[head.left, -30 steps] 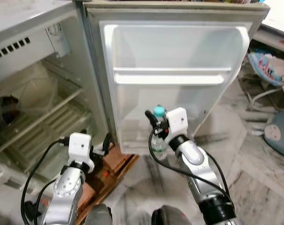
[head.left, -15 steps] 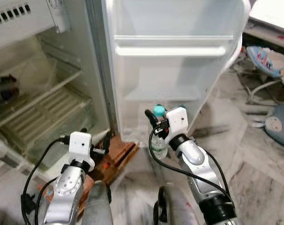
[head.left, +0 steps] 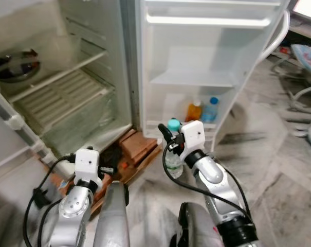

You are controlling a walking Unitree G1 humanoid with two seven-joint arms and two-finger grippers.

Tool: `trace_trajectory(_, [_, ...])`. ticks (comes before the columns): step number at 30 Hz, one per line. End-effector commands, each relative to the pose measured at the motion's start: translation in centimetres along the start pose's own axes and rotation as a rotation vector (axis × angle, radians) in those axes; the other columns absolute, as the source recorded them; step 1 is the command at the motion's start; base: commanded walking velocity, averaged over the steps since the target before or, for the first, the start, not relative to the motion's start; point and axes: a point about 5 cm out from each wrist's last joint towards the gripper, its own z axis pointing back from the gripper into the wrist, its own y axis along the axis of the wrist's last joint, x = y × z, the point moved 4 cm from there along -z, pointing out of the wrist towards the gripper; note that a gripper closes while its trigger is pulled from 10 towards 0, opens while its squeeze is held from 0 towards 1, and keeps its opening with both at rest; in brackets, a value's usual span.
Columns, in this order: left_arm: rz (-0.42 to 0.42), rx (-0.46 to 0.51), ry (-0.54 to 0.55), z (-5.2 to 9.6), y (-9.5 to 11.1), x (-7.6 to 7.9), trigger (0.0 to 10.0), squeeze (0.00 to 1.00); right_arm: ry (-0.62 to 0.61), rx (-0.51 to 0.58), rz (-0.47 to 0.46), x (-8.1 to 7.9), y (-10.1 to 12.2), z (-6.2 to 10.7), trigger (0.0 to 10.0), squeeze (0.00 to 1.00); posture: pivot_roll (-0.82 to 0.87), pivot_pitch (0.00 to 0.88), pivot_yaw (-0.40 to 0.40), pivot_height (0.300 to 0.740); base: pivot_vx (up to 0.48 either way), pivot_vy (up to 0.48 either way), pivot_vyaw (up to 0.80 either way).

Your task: Restocking fridge

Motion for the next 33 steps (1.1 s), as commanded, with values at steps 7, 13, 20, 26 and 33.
trace_trajectory(7, [-0.010,0.000,-0.002,0.09,0.12,0.09,10.0,0.00,-0.004,0.028,0.005,0.27,0.65,-0.18,10.0,0.00,0.11,0.103,-0.021,0.602,0.000,0.000,0.00])
trace_trajectory(13, [-0.022,0.000,0.001,0.06,0.05,-0.06,10.0,0.00,-0.005,0.029,0.002,0.08,0.61,-0.11,10.0,0.00,0.11,0.101,-0.017,0.562,0.000,0.000,0.00])
trace_trajectory(20, [-0.019,0.007,-0.008,0.00,0.17,0.04,10.0,0.00,-0.012,0.035,0.008,0.36,0.79,-0.17,10.0,0.00,0.11,0.102,-0.016,0.552,0.000,0.000,0.00])
trace_trajectory(26, [-0.015,0.010,-0.016,0.05,0.21,0.15,10.0,0.00,-0.014,0.032,0.006,0.39,0.69,-0.13,10.0,0.00,0.11,0.107,-0.017,0.552,0.000,0.000,0.00])
trace_trajectory(33, [-0.014,0.014,-0.023,0.12,0.26,0.22,10.0,0.00,-0.013,0.033,0.004,0.30,0.68,-0.07,10.0,0.00,0.11,0.108,-0.015,0.552,0.233,0.000,0.00])
